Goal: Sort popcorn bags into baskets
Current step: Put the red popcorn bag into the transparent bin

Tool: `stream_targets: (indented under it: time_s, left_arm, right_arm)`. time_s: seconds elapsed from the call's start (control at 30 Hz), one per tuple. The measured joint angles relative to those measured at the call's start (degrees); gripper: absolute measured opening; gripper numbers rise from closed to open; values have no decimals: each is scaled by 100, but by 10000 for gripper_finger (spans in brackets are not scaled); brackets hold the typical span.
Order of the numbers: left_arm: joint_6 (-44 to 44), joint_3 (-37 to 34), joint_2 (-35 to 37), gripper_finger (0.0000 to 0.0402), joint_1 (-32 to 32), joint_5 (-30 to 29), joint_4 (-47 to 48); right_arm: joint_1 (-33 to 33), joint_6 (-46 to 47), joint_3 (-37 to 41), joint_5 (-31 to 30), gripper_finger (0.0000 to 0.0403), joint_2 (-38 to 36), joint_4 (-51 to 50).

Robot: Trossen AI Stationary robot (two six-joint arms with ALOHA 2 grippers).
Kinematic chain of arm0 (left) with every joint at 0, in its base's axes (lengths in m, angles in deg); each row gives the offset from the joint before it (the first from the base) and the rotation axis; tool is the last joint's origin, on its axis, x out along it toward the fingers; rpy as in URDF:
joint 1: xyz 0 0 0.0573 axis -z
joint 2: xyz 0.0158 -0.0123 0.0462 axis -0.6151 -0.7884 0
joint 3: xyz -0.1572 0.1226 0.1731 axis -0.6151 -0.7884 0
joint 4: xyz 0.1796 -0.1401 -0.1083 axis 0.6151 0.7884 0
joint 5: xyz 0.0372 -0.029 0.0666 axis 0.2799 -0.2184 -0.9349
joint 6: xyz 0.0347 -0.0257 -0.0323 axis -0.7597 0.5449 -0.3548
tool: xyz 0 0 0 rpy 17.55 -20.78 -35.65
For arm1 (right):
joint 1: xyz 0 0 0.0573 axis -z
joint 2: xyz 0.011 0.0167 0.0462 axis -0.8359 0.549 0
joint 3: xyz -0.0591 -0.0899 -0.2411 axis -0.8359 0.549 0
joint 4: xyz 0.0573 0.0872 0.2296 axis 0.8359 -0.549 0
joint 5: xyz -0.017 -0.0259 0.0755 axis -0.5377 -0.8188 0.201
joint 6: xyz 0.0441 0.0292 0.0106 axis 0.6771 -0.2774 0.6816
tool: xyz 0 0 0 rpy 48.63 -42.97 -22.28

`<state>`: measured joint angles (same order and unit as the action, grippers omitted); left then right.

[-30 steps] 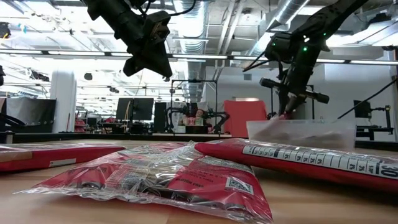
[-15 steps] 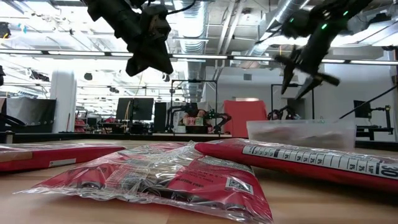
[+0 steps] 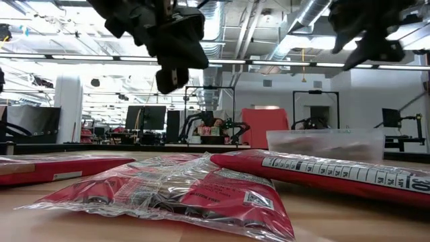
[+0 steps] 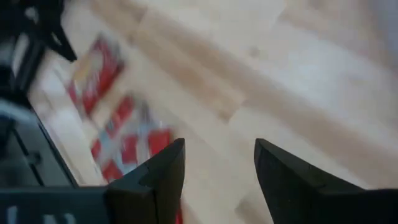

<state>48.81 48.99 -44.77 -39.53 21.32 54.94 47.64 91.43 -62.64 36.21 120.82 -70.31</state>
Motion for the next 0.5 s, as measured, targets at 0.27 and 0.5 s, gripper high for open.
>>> stream_targets:
  time_s: [0.27,0.5]
  left_arm:
    - [479,17,-994,0,1109,-522,-1410]
    - [230,490,-1500,0,1773,-1553,-1361]
  right_arm:
    - [-2190,1331,4,-565,242,1321,317]
    - [-2761,1826,2,-712,270,2492,1402]
